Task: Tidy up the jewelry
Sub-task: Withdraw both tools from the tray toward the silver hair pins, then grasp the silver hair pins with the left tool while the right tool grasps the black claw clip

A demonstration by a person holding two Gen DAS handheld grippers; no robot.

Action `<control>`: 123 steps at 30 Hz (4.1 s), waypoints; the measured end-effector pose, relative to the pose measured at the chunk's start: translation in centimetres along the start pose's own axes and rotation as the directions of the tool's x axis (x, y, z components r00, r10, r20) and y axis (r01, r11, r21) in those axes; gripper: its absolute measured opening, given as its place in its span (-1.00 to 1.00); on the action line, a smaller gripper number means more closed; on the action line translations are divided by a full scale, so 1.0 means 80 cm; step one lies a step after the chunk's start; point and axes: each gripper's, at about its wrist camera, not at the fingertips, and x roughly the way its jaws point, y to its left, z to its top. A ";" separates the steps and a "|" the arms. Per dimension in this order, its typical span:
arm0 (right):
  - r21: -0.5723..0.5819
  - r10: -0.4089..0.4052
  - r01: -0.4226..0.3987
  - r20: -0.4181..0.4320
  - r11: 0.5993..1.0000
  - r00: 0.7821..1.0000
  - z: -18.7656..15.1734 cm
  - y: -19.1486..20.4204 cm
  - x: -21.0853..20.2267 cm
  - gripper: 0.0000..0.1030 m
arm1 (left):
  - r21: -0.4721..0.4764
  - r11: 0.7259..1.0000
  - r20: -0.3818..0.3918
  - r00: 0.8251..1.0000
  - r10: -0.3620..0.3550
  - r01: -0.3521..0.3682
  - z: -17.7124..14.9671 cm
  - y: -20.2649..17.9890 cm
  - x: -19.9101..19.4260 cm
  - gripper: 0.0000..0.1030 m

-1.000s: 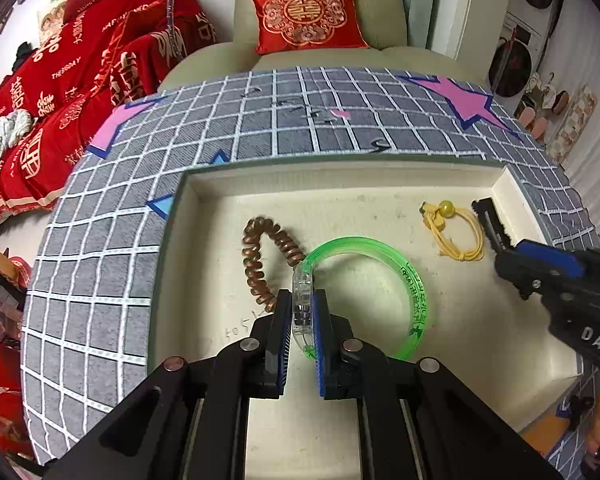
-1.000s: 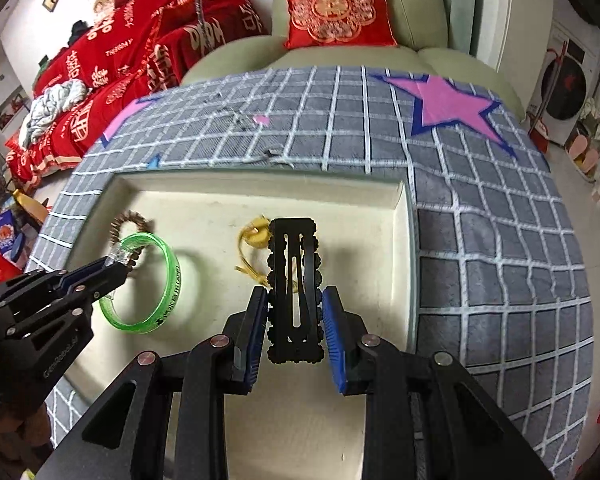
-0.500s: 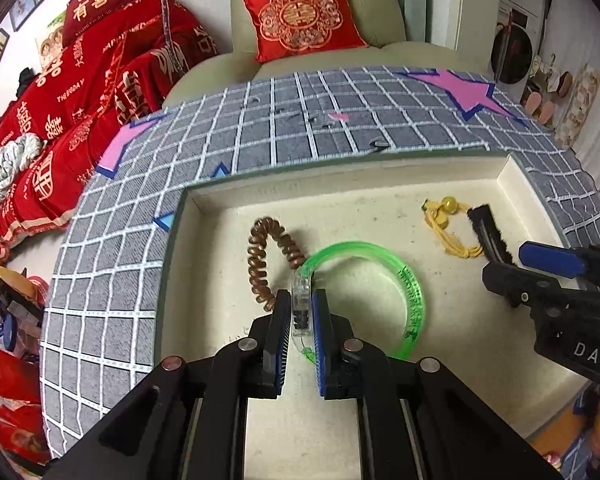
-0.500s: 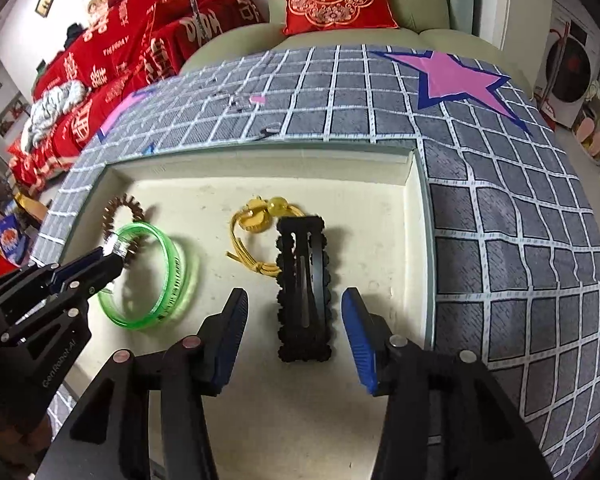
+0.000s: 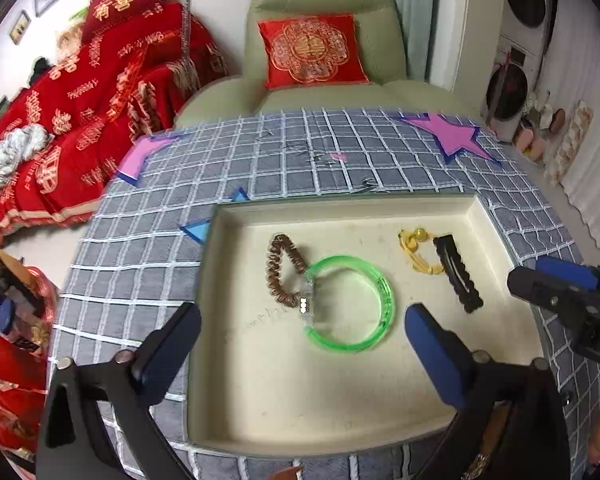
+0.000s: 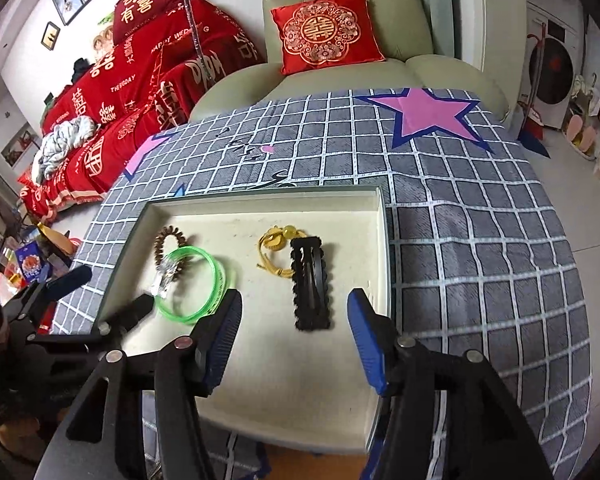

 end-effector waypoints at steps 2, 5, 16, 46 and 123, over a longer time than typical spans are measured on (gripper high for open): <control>0.005 0.000 0.000 0.007 1.000 1.000 -0.007 0.003 -0.010 0.19 | 0.000 1.000 -0.003 1.000 -0.006 0.006 -0.008 0.001 -0.009 1.00; 0.002 -0.001 0.001 0.010 1.000 1.000 -0.016 0.008 -0.022 0.28 | 0.000 1.000 0.008 1.000 0.010 -0.010 -0.023 0.003 -0.024 1.00; 0.007 0.028 -0.028 0.046 1.000 0.999 -0.063 0.026 -0.071 0.69 | -0.027 1.000 0.046 0.999 -0.010 0.011 -0.078 0.008 -0.098 1.00; 0.053 -0.002 0.001 0.033 0.999 0.999 -0.218 0.010 -0.144 1.00 | -0.051 0.998 -0.033 0.998 0.044 -0.046 -0.238 0.031 -0.144 1.00; 0.101 -0.126 0.127 -0.012 0.987 0.992 -0.187 -0.066 -0.095 -0.52 | 0.005 0.988 -0.011 0.988 -0.156 0.156 -0.191 0.023 -0.115 -0.35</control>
